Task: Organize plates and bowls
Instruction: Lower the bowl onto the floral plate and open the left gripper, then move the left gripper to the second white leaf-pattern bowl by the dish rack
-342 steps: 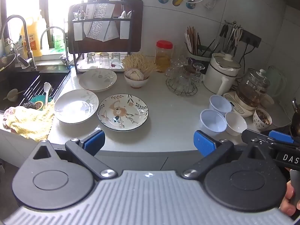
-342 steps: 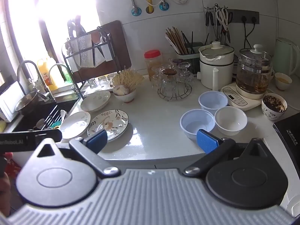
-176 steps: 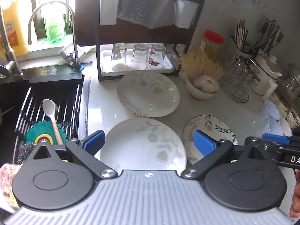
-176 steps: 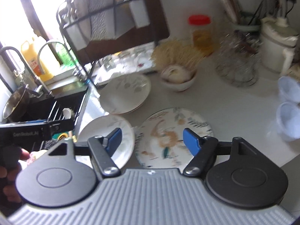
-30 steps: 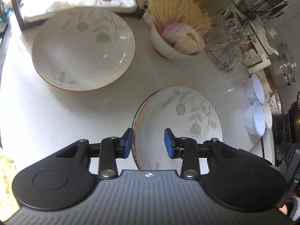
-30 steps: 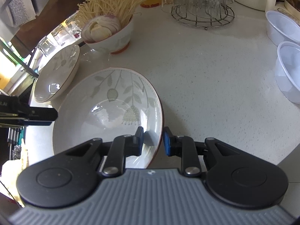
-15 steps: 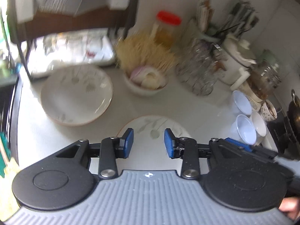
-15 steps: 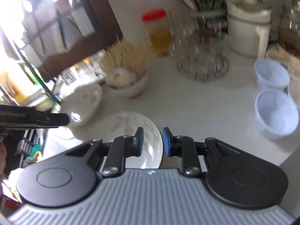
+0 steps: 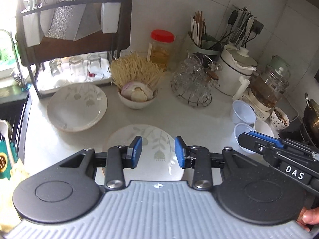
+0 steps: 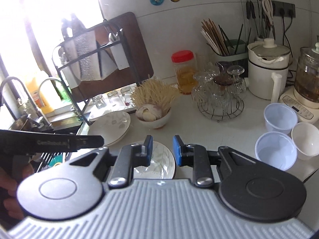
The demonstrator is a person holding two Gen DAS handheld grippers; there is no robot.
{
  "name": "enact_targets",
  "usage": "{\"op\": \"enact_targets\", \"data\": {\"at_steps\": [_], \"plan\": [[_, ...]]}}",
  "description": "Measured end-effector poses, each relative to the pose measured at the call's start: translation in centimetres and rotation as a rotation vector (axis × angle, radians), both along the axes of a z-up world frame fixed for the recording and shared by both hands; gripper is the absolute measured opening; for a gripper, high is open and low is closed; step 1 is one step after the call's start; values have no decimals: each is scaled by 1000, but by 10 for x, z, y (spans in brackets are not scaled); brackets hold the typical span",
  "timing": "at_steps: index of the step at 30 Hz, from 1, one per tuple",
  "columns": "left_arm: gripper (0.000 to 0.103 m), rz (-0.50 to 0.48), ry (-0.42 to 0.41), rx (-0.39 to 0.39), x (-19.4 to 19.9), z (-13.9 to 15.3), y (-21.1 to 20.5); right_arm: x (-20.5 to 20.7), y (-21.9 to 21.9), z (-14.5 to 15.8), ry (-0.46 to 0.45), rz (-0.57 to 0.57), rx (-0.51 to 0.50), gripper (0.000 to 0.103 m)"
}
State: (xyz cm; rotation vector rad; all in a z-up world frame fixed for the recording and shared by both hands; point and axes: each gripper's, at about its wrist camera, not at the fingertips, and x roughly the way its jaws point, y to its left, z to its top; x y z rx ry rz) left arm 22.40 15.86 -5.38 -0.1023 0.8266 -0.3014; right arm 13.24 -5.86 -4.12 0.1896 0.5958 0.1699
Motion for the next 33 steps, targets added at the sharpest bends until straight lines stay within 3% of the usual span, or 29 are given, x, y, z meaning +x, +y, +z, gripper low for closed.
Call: {"op": "enact_targets", "data": {"at_steps": [21, 33], "plan": [[40, 233, 81, 13, -86, -10, -54, -60, -53, 1, 31, 192, 15, 26], [46, 237, 132, -26, -53, -17, -35, -35, -44, -5, 59, 182, 29, 27]]}}
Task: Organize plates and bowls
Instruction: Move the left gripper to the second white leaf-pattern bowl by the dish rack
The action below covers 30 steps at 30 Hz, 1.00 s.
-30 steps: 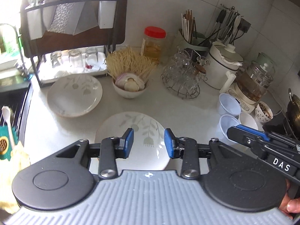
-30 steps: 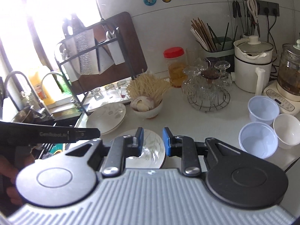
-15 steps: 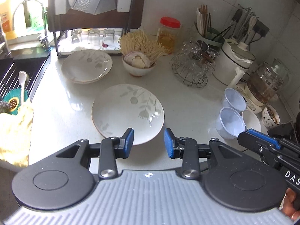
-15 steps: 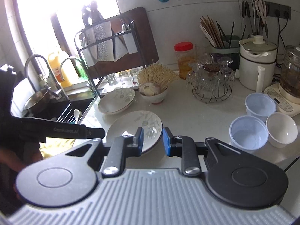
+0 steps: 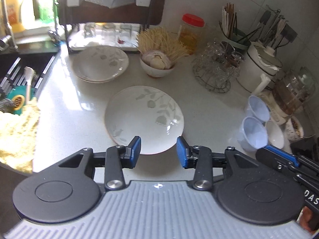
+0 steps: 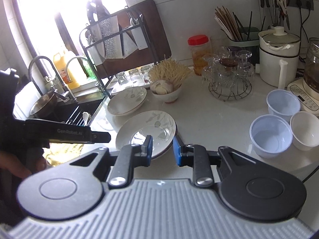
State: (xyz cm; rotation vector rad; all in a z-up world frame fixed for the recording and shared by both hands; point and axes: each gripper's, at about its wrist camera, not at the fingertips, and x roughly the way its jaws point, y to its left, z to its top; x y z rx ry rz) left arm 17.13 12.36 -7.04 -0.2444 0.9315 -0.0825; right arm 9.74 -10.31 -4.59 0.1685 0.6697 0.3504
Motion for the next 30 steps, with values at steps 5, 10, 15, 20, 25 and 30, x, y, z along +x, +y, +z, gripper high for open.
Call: {"op": "enact_targets", "data": {"at_steps": [5, 10, 15, 20, 25, 30], "plan": [[51, -41, 9, 22, 30, -1, 16, 25, 12, -1, -1, -40, -19, 27], [54, -34, 3, 9, 67, -3, 44, 59, 32, -4, 12, -52, -5, 27], [56, -16, 16, -29, 107, -7, 76, 92, 58, -8, 32, -46, 5, 35], [57, -4, 13, -48, 141, -13, 109, 120, 79, -12, 34, -67, -6, 65], [57, -3, 20, -48, 172, -27, 141, 153, 96, -23, 100, -101, 4, 66], [58, 10, 43, -51, 198, -42, 170, 181, 110, -35, 161, -105, 40, 66]]}}
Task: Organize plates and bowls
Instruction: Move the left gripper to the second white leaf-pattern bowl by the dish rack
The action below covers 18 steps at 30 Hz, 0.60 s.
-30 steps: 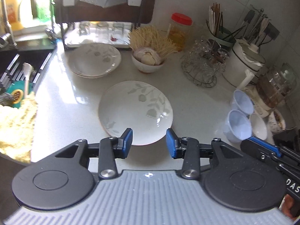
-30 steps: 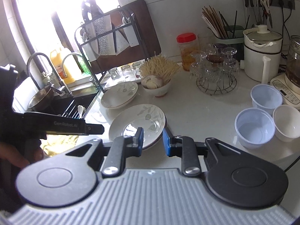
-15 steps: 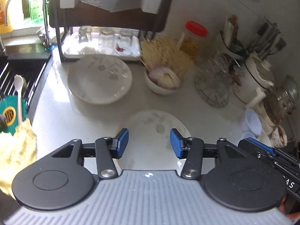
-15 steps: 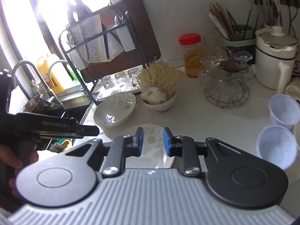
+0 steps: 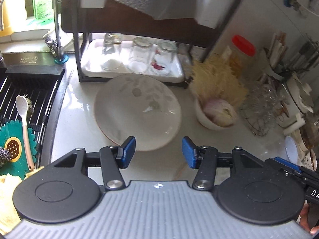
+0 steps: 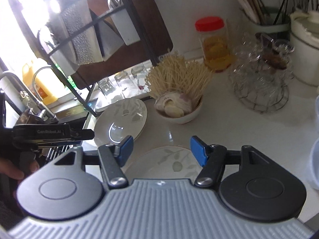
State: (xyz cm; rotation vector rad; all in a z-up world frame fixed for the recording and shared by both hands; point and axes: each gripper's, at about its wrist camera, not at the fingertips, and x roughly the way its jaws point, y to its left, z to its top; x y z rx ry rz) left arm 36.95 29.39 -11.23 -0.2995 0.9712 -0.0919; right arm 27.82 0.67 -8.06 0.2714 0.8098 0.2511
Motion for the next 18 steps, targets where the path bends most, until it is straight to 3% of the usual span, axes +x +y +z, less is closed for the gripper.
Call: {"op": "enact_targets", "data": {"at_steps": [18], "plan": [[58, 22, 83, 4, 72, -61, 85, 83, 65, -44, 143, -5, 44, 65]]}}
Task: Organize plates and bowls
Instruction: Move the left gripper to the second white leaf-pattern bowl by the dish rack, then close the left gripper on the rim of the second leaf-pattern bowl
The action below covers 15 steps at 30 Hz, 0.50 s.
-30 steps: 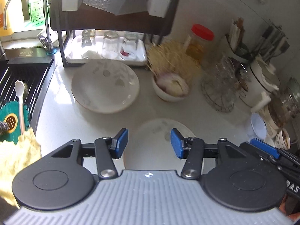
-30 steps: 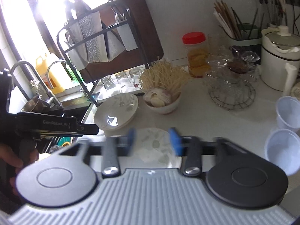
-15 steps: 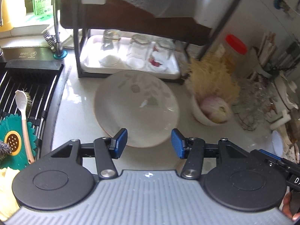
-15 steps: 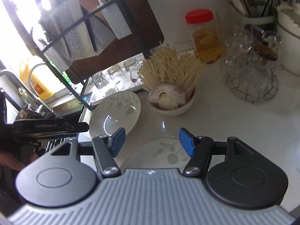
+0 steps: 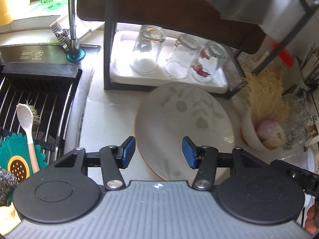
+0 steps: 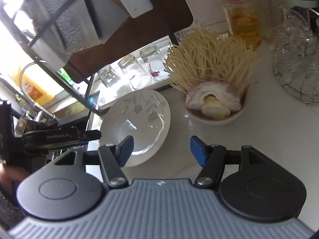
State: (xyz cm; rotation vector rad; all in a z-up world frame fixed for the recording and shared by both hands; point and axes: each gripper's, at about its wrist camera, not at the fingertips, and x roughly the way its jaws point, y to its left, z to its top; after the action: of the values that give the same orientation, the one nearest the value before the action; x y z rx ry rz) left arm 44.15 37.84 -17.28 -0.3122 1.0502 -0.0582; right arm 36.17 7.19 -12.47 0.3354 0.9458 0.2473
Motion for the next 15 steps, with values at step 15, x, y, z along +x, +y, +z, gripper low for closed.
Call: {"op": "enact_targets", "data": {"at_steps": [15], "plan": [[55, -64, 60, -46, 50, -37, 20, 45, 23, -41, 103, -18, 17, 51]]}}
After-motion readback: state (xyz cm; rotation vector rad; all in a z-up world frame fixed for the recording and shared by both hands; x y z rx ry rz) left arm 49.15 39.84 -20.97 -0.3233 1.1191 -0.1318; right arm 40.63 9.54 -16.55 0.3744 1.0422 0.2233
